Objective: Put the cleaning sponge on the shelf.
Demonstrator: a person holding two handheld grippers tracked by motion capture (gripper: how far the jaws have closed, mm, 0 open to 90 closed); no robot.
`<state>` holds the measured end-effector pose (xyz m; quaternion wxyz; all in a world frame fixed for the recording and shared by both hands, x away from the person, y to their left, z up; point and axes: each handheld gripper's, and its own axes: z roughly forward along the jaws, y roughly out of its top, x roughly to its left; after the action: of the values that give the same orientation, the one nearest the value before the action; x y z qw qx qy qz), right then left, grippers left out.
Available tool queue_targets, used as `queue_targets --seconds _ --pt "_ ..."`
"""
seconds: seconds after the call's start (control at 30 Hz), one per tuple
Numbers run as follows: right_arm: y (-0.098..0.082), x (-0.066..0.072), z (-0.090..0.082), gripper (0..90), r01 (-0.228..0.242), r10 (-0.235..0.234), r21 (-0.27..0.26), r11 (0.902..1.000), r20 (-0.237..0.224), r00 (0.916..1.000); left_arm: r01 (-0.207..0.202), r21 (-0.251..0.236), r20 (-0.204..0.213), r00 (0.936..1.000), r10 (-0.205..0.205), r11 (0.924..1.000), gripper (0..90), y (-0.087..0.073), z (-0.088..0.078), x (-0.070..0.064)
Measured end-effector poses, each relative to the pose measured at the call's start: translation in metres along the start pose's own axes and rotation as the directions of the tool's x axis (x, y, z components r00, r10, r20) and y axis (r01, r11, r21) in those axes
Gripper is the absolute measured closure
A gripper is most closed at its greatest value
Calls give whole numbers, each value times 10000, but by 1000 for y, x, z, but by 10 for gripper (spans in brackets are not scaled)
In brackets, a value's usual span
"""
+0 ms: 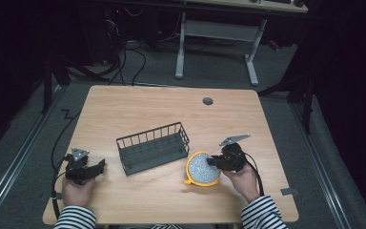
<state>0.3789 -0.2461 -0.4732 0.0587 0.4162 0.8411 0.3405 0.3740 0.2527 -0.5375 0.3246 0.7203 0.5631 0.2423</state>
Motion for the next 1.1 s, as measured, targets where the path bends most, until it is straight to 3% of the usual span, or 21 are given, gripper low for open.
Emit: queue_targets --seconds 0.6,0.87,1.1 --pt "27 5 -39 784 277 -282 -1090 9937 -27 9996 51 -9 43 10000 -51 10000 281 0 0 1" --pt "51 11 -58 783 600 -612 -1513 9867 -30 9981 83 -45 36 10000 -83 10000 281 0 0 1" --pt "71 15 -62 784 890 -904 -1570 9836 -20 9959 87 -41 58 9999 -87 10000 280 0 0 1"
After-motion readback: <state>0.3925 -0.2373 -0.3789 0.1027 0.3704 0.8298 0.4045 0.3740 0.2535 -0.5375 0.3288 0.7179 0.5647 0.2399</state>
